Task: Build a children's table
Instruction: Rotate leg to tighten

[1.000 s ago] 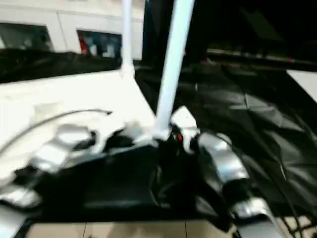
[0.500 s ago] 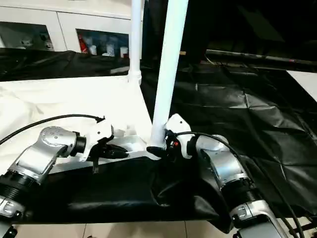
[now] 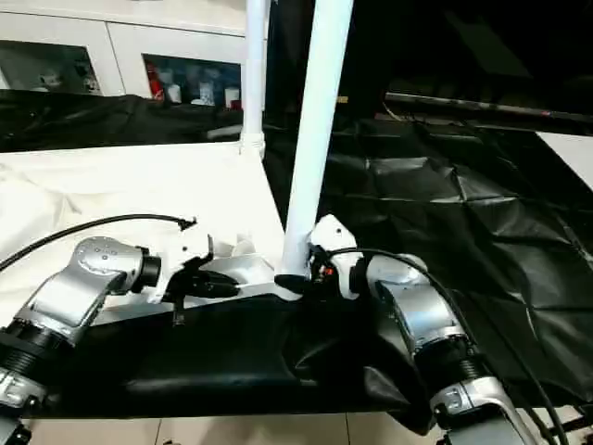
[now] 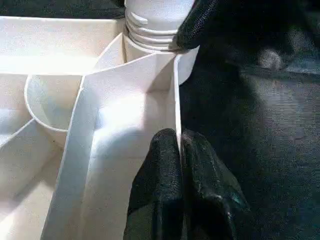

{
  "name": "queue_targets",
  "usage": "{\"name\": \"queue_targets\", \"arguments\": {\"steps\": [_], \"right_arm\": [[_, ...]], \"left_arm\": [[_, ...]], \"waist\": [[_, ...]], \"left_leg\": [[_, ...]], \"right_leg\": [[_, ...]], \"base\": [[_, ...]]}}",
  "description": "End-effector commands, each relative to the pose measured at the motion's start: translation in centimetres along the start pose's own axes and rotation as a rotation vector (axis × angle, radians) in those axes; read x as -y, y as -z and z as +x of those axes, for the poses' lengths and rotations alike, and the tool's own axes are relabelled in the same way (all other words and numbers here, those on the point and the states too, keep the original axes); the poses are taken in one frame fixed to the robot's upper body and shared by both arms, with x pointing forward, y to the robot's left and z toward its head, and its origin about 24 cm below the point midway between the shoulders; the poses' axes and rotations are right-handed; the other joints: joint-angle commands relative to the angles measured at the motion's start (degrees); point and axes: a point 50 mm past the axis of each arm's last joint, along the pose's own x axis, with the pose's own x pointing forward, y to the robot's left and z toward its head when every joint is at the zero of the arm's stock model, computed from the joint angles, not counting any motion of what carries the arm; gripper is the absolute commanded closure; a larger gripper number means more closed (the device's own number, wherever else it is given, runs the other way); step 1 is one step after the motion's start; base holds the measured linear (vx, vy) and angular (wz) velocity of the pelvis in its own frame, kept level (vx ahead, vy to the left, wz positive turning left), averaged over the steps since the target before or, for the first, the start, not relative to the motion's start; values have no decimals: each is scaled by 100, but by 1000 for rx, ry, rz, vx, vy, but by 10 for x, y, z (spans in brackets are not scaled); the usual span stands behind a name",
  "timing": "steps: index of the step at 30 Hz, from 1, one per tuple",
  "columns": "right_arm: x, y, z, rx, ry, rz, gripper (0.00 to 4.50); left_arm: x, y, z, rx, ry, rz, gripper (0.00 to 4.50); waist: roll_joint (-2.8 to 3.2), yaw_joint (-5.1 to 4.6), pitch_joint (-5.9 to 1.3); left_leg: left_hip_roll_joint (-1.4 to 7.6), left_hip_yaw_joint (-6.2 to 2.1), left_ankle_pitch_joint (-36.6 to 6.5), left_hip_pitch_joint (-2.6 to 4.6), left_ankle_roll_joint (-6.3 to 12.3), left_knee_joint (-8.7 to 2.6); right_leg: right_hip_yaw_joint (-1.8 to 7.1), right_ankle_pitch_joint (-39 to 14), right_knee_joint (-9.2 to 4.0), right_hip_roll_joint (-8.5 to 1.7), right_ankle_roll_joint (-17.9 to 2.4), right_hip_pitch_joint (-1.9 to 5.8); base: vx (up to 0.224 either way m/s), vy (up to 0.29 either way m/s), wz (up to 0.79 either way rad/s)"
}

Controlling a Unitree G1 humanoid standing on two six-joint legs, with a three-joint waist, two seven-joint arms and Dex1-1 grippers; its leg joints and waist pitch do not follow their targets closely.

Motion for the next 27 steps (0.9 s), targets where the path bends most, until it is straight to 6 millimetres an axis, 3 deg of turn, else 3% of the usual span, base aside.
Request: {"name": "queue_targets", "arguments": {"steps": [1, 4, 6, 7, 8, 10, 11, 12, 17, 18, 19, 20, 22, 27], "right_arm": [[15, 10, 2, 27, 231, 160, 180], [18, 14, 7, 27, 338, 226, 180], [21, 21, 21, -3, 550, 317, 180], [20, 21, 22, -10, 574, 325, 180], [19, 23, 26, -24, 613, 334, 180], [17, 24, 31, -37, 653, 342, 180], [15, 23, 35, -41, 674, 344, 180], [12, 22, 43, -40, 695, 347, 180], [6, 13, 57, -11, 678, 345, 180], [6, 8, 58, 29, 658, 370, 146], [8, 6, 58, 48, 659, 375, 146], [9, 4, 57, 67, 647, 371, 111], [13, 0, 53, 89, 638, 337, 109], [21, -7, 41, 132, 574, 261, 64]], "left_arm": [[-1, 7, 18, -40, -51, -38, 450], [-9, 5, 27, -44, -143, -64, 450], [-16, -3, 45, -42, -249, -115, 450], [-17, -4, 47, -41, -257, -121, 450], [-18, -8, 52, -38, -278, -137, 450], [-18, -13, 59, -37, -297, -144, 450], [-18, -15, 63, -39, -301, -139, 450], [-17, -19, 69, -43, -303, -127, 450], [-16, -23, 74, -41, -282, -82, 450], [-16, -22, 73, -39, -277, -79, 450], [-16, -21, 72, -37, -273, -73, 450], [-16, -19, 71, -37, -272, -72, 450], [-17, -16, 67, -38, -271, -67, 450], [-18, -7, 56, -48, -250, -56, 450]], "waist": [[88, -5, -296], [75, -8, -289], [96, -30, -262], [106, -28, -253], [92, -34, -261], [103, -13, -282], [117, -22, -288], [115, -26, -299], [121, -15, -301], [114, -21, -298], [117, -24, -295], [118, -25, -292], [120, -23, -296], [100, -22, -313]], "left_leg": [[160, -15, -810, -13, 108, -362], [151, -36, -1152, 21, -49, -372], [147, -44, -1400, 46, -132, -392], [149, -66, -1569, 87, -221, -397], [149, -76, -1621, 85, -227, -394], [146, -83, -1560, 67, -194, -391], [153, -74, -1520, 75, -186, -395], [152, -73, -1447, 52, -177, -401], [141, -59, -1295, 22, -117, -403], [149, -61, -1346, 19, -99, -410], [147, -59, -1372, 21, -92, -412], [148, -63, -1413, 22, -87, -416], [153, -64, -1418, 19, -78, -415], [163, -53, -1143, -9, 5, -404]], "right_leg": [[363, -903, -394, -417, -1085, 318], [348, -1717, -477, -435, -845, 312], [348, -2171, -536, -429, -681, 251], [332, -2520, -574, -443, -586, 217], [326, -2614, -585, -452, -533, 235], [329, -2544, -592, -469, -453, 240], [342, -2275, -577, -444, -482, 220], [348, -2007, -544, -439, -532, 246], [355, -1688, -511, -438, -593, 275], [352, -1715, -510, -442, -603, 280], [352, -1754, -517, -440, -604, 276], [352, -1827, -528, -443, -593, 273], [353, -1834, -527, -447, -597, 278], [358, -1362, -461, -447, -762, 312]], "base": [[0, 0, 0], [0, 0, 0], [0, 0, 0], [0, 0, 0], [0, 0, 0], [0, 0, 0], [0, 0, 0], [0, 0, 0], [0, 0, 0], [0, 0, 0], [0, 0, 0], [0, 0, 0], [0, 0, 0], [0, 0, 0]]}}
